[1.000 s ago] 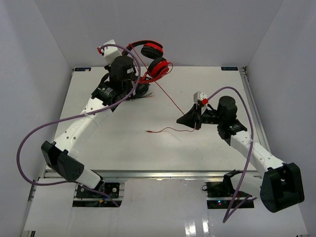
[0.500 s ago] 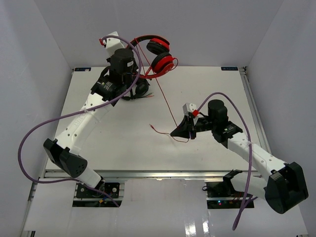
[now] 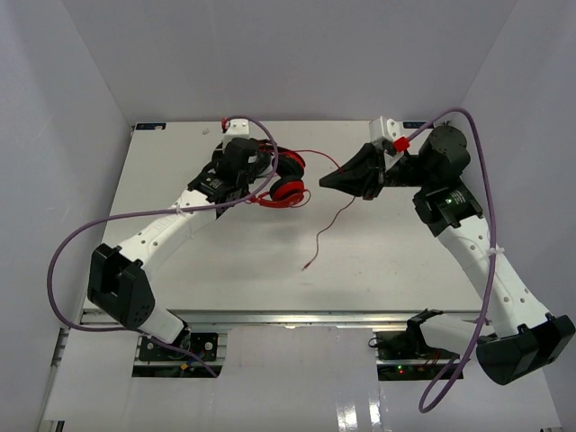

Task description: Wrap the headphones

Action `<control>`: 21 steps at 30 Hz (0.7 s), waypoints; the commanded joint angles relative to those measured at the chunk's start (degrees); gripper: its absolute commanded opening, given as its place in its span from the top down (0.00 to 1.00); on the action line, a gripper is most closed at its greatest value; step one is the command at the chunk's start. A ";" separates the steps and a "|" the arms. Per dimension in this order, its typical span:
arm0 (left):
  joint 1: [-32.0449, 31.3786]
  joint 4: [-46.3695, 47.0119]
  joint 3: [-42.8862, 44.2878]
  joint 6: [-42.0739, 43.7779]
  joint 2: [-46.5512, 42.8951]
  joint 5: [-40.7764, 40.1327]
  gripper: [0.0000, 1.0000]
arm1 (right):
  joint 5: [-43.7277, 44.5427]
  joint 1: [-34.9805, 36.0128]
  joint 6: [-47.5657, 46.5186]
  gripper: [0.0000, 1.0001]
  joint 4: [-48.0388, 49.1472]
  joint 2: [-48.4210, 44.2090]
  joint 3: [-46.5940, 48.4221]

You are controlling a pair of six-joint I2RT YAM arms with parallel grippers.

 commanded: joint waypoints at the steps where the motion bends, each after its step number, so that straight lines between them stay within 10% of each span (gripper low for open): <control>1: 0.41 5.98 -6.19 0.38 -9.45 2.60 1.00 | 3.75 -3.26 6.99 0.92 0.80 1.68 5.71; 21: 0.45 6.22 -12.30 2.49 -18.15 18.90 1.00 | 20.36 -12.40 11.70 0.92 4.67 8.78 1.93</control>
